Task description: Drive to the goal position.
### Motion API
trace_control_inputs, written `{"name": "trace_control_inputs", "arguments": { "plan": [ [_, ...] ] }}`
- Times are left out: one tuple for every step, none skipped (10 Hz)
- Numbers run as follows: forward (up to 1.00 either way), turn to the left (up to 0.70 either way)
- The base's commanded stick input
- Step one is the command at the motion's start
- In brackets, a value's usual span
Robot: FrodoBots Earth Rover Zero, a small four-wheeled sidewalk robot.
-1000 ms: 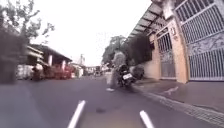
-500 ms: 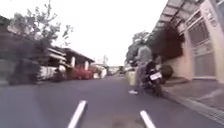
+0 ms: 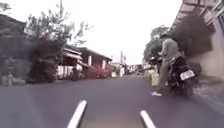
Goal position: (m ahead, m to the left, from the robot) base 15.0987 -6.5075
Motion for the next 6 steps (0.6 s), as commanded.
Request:
{"name": "trace_control_inputs", "arguments": {
  "plan": [
    [1.00, 0.00],
    [1.00, 0.00],
    [1.00, 0.00],
    [1.00, 0.00],
    [1.00, 0.00],
    [1.00, 0.00]
  ]
}}
